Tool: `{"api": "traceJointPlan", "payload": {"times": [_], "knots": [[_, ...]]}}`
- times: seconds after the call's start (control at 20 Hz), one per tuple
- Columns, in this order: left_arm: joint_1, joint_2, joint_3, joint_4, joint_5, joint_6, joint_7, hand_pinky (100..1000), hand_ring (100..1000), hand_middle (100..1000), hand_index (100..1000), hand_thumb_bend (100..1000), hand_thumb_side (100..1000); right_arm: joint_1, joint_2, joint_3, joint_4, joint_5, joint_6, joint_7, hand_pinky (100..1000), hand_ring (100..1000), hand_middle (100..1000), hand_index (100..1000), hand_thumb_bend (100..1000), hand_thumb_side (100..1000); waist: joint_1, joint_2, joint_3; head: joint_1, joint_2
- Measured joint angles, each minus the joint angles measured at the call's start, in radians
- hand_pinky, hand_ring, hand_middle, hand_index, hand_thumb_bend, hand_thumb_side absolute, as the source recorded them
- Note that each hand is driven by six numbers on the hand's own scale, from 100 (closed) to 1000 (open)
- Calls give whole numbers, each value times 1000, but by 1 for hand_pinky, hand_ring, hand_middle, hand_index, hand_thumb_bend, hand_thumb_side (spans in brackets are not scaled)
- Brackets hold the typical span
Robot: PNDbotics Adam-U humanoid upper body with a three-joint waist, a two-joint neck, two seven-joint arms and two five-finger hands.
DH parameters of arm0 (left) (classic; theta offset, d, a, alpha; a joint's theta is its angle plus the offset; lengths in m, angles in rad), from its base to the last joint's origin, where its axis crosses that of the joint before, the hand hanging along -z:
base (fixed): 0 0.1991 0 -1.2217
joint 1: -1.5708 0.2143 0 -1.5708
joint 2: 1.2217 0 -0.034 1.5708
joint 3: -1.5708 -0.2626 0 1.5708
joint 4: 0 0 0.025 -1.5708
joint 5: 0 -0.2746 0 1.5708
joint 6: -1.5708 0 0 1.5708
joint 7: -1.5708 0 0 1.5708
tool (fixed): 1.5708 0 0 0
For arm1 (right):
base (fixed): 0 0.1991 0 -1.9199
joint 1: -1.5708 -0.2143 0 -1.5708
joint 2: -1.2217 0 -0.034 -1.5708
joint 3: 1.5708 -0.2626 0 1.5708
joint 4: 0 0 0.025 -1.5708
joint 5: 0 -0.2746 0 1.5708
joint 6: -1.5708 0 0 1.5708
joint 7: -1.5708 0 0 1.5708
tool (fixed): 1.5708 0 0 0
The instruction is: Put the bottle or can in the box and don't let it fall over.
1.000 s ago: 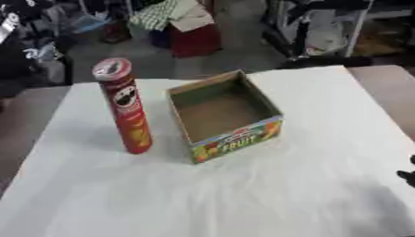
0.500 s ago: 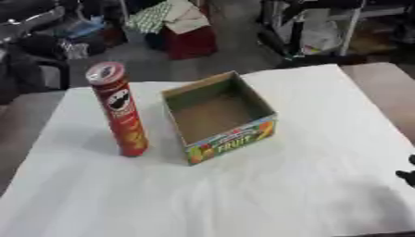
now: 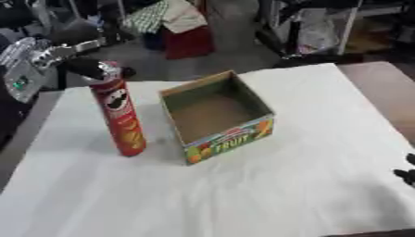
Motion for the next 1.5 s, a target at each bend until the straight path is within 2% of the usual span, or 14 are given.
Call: {"api": "traceJointPlan", "payload": {"times": [0.35, 0.9, 1.25, 1.5], "knots": [[0, -21, 0, 49, -12, -14, 1, 951, 949, 932, 1000, 624, 955, 0, 0, 0, 0, 0, 0, 0, 968, 857, 1000, 915, 100, 639, 0, 0, -3, -1, 8], [5, -27, 5, 75, 1, -15, -14, 944, 950, 934, 1000, 645, 983, 0, 0, 0, 0, 0, 0, 0, 969, 857, 1000, 915, 100, 642, 0, 0, -3, -1, 9], [10, -27, 12, 85, 16, -14, -56, 923, 946, 921, 1000, 561, 900, 0, 0, 0, 0, 0, 0, 1, 969, 857, 1000, 915, 100, 644, 1, 0, -3, -1, 12], [9, -27, 22, 90, 32, -11, -104, 905, 935, 909, 1000, 533, 860, -1, 0, 0, 0, 0, 1, 2, 969, 857, 1000, 915, 100, 645, 1, 0, -3, 0, 17]]}}
